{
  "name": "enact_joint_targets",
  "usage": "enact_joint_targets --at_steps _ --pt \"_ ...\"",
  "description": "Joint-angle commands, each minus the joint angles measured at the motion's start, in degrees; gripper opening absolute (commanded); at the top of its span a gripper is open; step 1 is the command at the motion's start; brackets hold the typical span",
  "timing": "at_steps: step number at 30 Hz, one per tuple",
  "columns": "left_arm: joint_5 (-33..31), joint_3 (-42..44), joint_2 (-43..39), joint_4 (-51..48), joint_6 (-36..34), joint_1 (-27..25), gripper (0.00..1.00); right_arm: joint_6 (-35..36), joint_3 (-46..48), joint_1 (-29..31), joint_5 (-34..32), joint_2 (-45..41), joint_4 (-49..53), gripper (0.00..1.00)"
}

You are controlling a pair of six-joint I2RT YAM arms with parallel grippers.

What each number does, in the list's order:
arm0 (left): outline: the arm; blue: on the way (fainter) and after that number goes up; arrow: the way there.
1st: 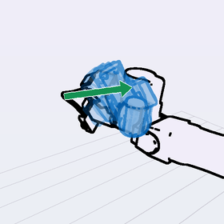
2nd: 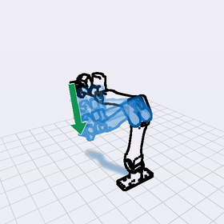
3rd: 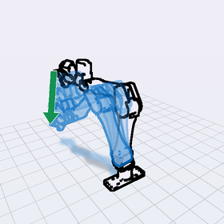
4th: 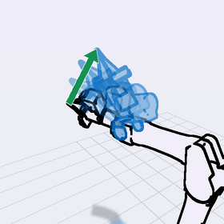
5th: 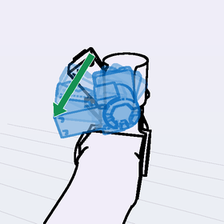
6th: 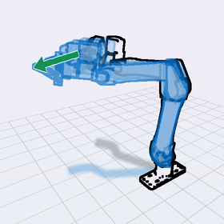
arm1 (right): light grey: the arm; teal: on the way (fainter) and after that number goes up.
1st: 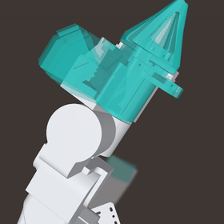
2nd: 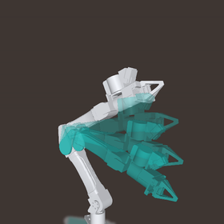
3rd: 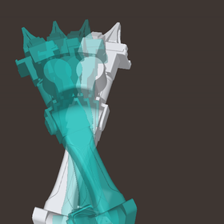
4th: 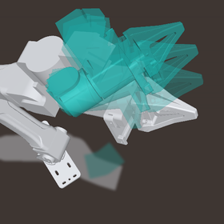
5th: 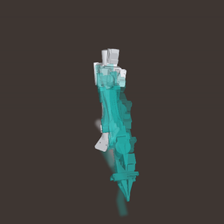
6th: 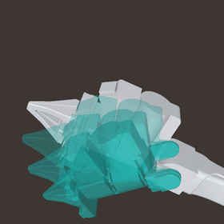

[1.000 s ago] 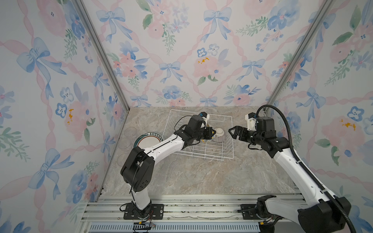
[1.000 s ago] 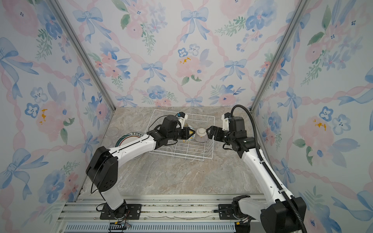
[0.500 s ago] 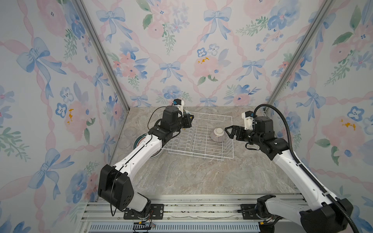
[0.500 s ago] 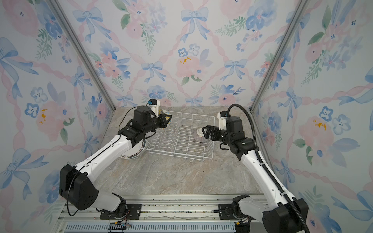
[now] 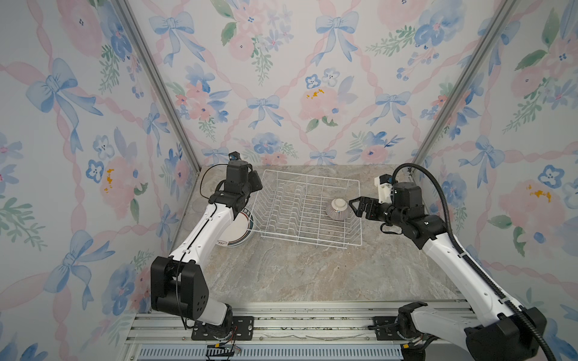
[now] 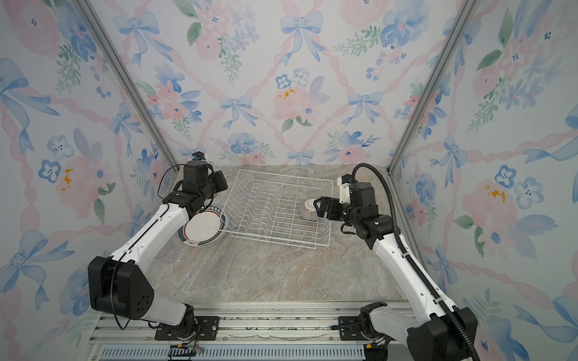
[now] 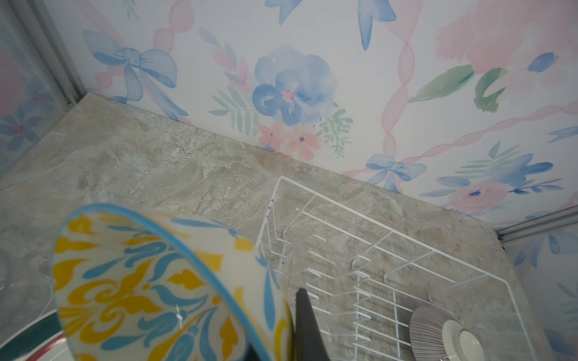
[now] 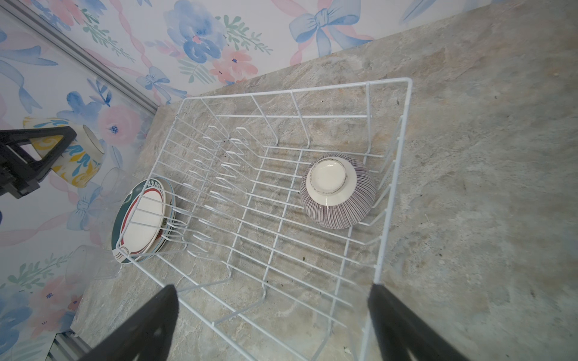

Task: Unload the mixed dishes from the dish rack
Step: 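Lift the yellow-and-blue bowl out of the rack with the left gripper toward the plates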

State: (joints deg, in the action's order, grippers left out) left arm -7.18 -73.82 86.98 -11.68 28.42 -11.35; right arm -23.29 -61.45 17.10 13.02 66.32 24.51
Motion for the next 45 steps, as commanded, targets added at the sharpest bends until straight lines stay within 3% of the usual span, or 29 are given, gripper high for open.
enact_joint_targets --at_steps 1,19,42,45 --pt "-3.2 -4.0 3.8 0.4 -3.5 1.4 0.00 0.8 1.0 0.6 -0.8 -0.9 1.5 0.97" --pt "-8.4 -24.7 31.2 -10.2 -8.6 7.1 0.00 0.2 1.4 0.6 -2.4 -2.3 4.1 0.97" --pt "-11.5 -29.3 40.3 -11.4 -13.1 7.7 0.00 -1.4 1.7 0.8 -2.5 -2.0 4.3 0.97" --pt "-11.4 -30.3 41.1 -12.1 -13.2 7.7 0.05 -1.3 1.7 0.8 -2.5 -2.1 4.6 0.97"
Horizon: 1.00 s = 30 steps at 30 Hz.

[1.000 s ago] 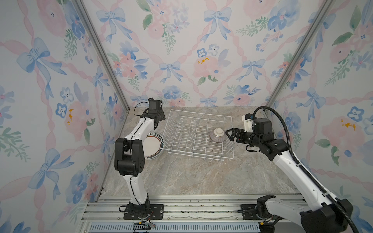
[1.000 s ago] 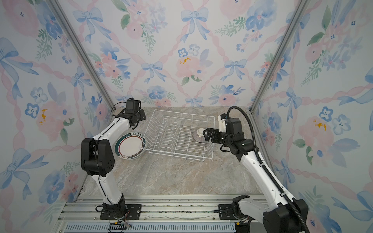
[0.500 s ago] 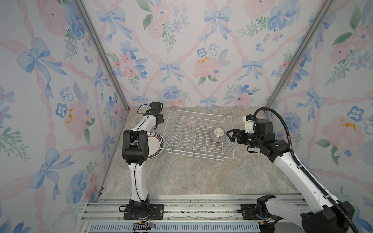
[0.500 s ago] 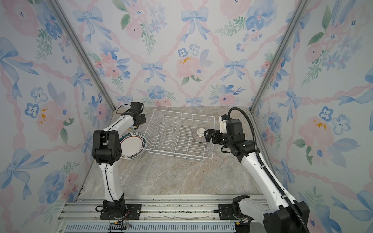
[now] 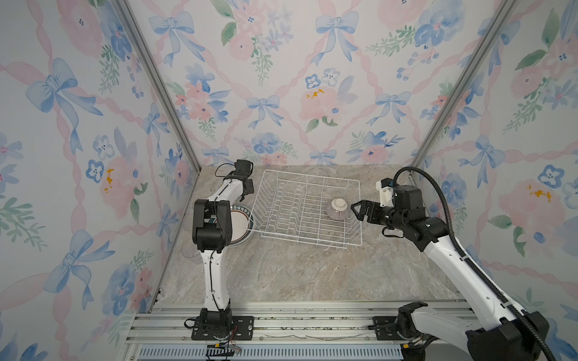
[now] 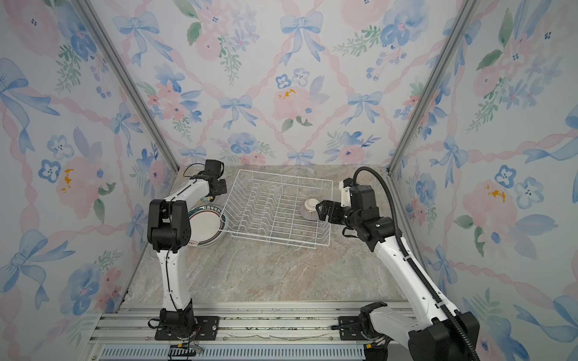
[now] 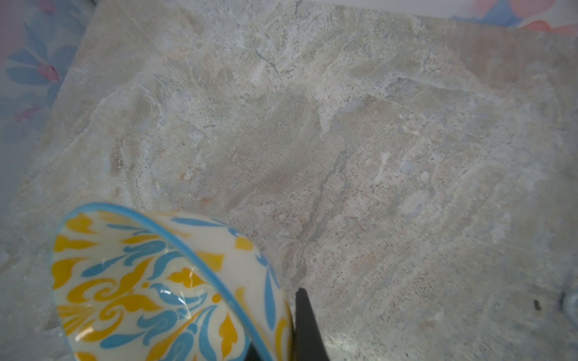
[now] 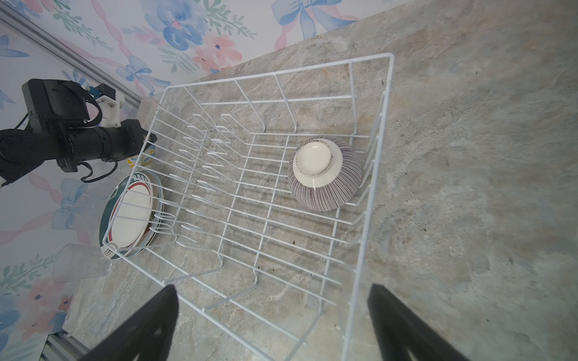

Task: Unload the mixed dishes from the dish rack
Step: 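Lift the yellow-and-blue bowl out of the rack with the left gripper toward the plates, then lower the yellow-and-blue bowl onto the table beside the plates and open the left gripper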

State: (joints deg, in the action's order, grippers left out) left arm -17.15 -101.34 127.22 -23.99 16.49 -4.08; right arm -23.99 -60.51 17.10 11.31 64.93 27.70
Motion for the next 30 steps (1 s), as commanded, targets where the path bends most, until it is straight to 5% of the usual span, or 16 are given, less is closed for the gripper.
enact_joint_targets --at_steps 1,3,10,23,30 --pt "-1.3 -3.0 1.1 0.1 -1.2 0.4 0.11 -0.6 0.7 0.8 -0.8 -0.8 1.6 0.97" --pt "-0.7 -3.3 1.3 0.2 -1.4 0.4 0.27 -0.5 0.7 0.8 -1.1 -0.9 1.8 0.97" --pt "0.1 -4.0 1.7 0.0 -1.6 0.4 0.27 -0.4 0.5 0.8 -1.6 -0.9 2.3 0.97" --pt "1.5 -2.6 -3.7 0.0 -0.7 0.3 0.68 -0.7 1.0 0.8 -1.1 -0.5 1.3 0.97" --pt "5.9 0.4 -9.5 0.0 2.1 -0.5 0.74 -0.4 1.3 0.8 -1.2 0.2 1.1 0.97"
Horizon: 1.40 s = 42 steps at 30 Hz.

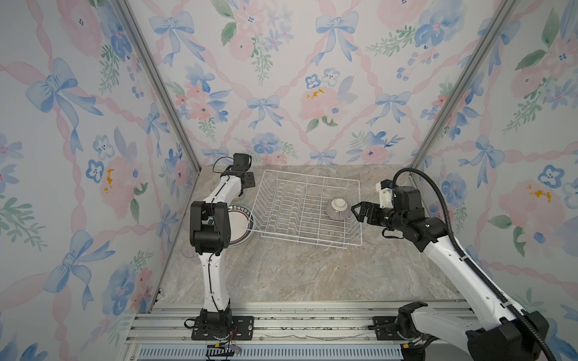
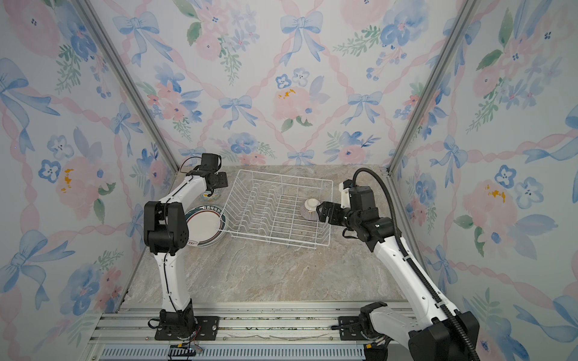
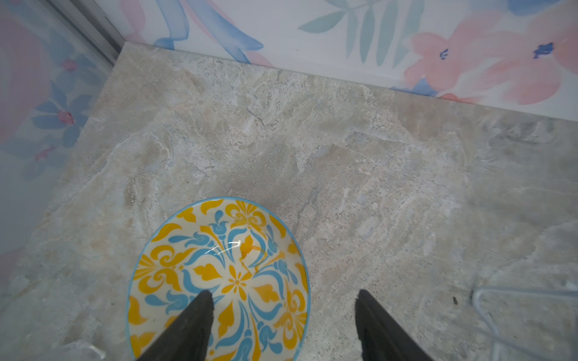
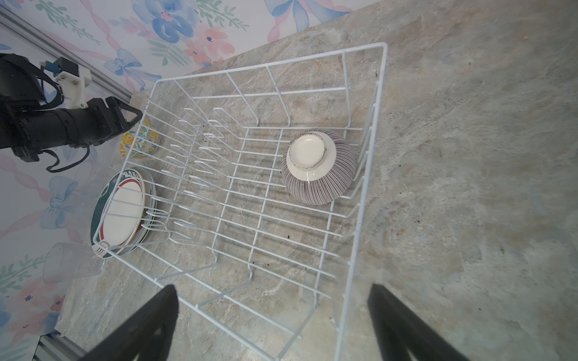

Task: Unload the mixed dishes from the dish rack
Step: 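Lower the yellow-and-blue bowl onto the table beside the plates and open the left gripper, then move the left gripper over the rack to the purple-striped bowl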

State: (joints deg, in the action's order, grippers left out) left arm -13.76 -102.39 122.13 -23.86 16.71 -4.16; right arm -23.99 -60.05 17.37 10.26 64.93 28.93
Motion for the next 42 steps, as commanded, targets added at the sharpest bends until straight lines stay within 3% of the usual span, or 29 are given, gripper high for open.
enact_joint_targets --at_steps 1,8,14,21,32,37,42 --pt "2.9 2.2 -5.8 -0.1 2.2 -0.7 0.75 -0.4 0.8 0.6 -0.1 0.4 -0.2 0.97" --pt "6.5 7.2 -14.1 0.2 4.7 -3.7 0.78 -1.3 0.4 0.7 0.3 1.6 -0.8 0.97" --pt "4.8 10.3 -19.7 0.9 4.8 -10.4 0.82 -2.3 0.0 1.3 0.4 2.6 -2.2 0.97" --pt "7.9 14.4 -24.1 7.1 7.6 -18.5 0.82 -2.7 0.0 1.6 0.3 2.5 -2.1 0.97" --pt "17.5 14.7 -19.6 15.7 12.6 -27.7 0.82 -2.2 1.7 1.8 -1.8 -0.6 -1.7 0.97" --pt "24.1 13.6 -15.2 19.3 16.0 -29.3 0.82 -2.0 2.6 1.8 -2.2 -1.6 -2.6 0.97" --pt "26.9 12.7 -11.5 20.8 17.9 -30.1 0.82 -1.7 2.8 1.8 -1.9 -2.0 -3.3 0.97"
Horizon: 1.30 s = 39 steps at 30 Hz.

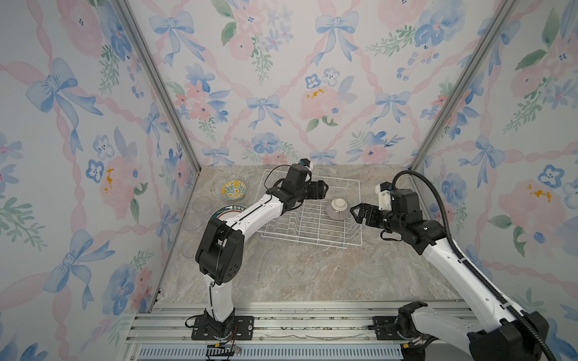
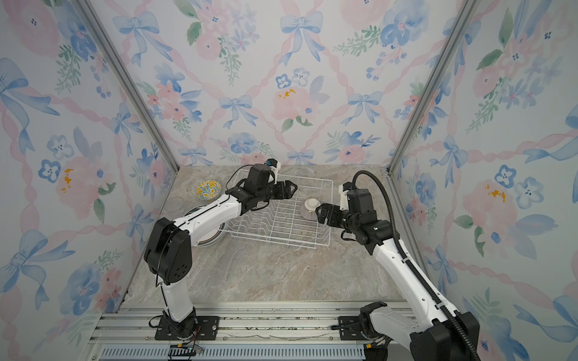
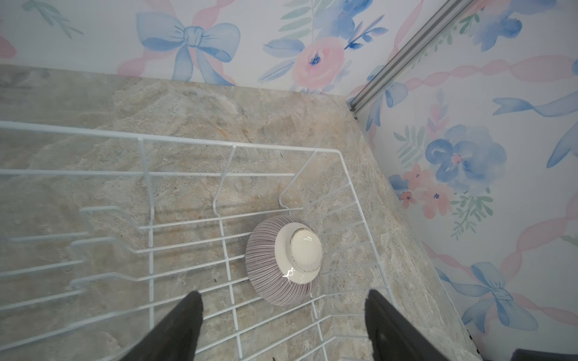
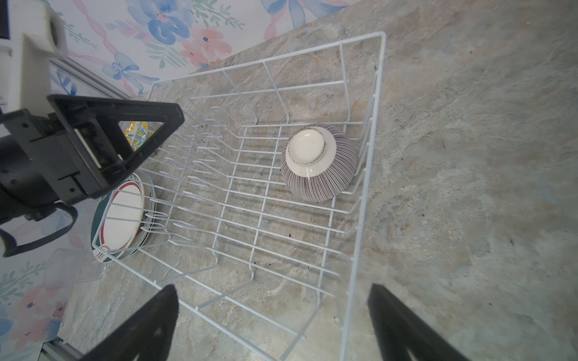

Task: Unload the mixed dishes from the dish rack
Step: 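Move the left gripper over the rack to the purple-striped bowl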

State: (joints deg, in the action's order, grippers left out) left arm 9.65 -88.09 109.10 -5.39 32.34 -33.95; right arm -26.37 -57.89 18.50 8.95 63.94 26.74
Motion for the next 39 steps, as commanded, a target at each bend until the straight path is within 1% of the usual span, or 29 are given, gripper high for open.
enact_joint_targets --at_steps 1,18,22,31,39 --pt "4.0 -1.6 2.2 2.8 2.7 -0.3 0.82 0.8 0.7 0.6 -0.6 -1.1 -1.0 0.97" --pt "7.6 -3.9 12.4 5.6 6.8 -0.3 0.82 1.4 1.8 0.6 -1.7 -1.1 -0.7 0.97" --pt "8.4 -5.2 14.3 5.9 7.4 -0.3 0.82 0.4 2.4 0.6 -2.3 -1.6 -1.0 0.97" --pt "9.9 -5.9 16.6 6.6 8.9 0.0 0.81 0.4 4.4 0.6 -1.8 -3.2 -4.0 0.97" --pt "11.2 -5.3 17.9 8.8 10.7 0.1 0.81 0.8 5.8 0.4 -2.1 -5.0 -4.7 0.97"
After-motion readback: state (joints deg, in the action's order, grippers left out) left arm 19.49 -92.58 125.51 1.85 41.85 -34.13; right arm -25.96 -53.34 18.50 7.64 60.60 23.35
